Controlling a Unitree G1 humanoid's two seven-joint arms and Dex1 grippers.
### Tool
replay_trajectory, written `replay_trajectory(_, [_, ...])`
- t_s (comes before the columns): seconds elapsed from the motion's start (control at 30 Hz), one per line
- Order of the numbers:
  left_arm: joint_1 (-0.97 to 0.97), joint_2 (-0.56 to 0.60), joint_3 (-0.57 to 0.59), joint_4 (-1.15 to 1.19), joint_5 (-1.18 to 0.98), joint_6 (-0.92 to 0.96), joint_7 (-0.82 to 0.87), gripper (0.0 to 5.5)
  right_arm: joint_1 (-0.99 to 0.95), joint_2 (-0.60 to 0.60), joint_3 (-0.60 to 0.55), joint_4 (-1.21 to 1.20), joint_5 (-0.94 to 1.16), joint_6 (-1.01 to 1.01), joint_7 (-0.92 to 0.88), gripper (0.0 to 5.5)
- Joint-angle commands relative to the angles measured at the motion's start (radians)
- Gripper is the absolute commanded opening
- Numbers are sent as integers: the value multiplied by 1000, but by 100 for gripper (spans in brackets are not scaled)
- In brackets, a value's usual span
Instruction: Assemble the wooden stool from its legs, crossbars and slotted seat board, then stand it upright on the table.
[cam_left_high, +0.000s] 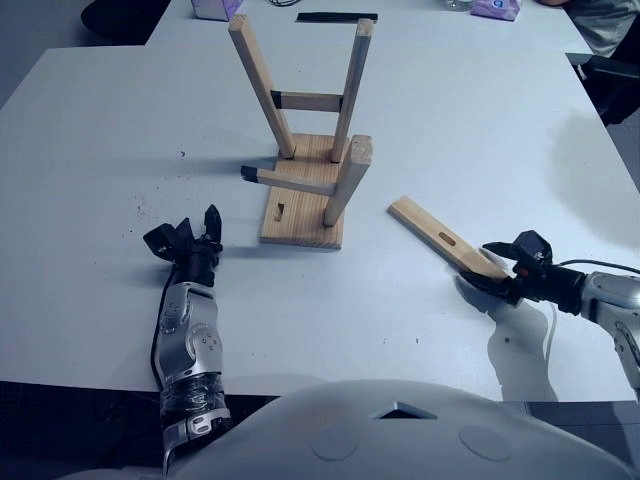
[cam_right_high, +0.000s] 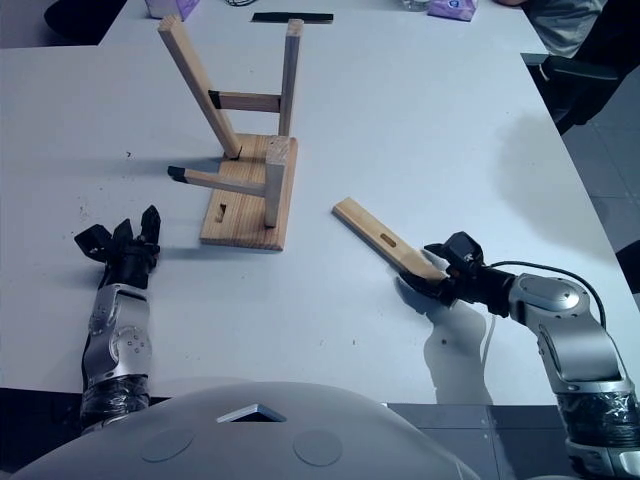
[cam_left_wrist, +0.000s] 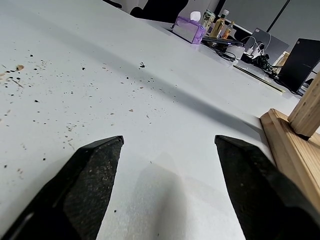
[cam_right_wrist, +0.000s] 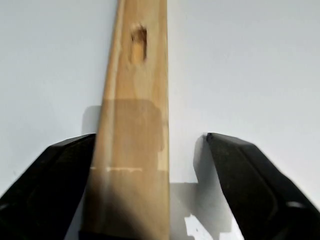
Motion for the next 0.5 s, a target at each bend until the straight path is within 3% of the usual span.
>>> replay_trajectory(0.03, [36, -12, 17, 22, -4, 26, 19, 341, 33, -15, 1, 48, -13, -17, 15, 369])
replay_trajectory(0.2, [3, -15, 80, -80, -81, 83, 101, 341, 22, 20, -11, 19, 38, -6, 7, 296])
replay_trajectory(0.37, [-69, 69, 176, -181, -136, 196, 226, 341, 36, 56, -12, 0, 51, 17, -31, 214])
replay_trajectory(0.5, [-130, 151, 185, -267, -183, 268, 206, 341, -10, 124, -41, 1, 117, 76, -81, 207])
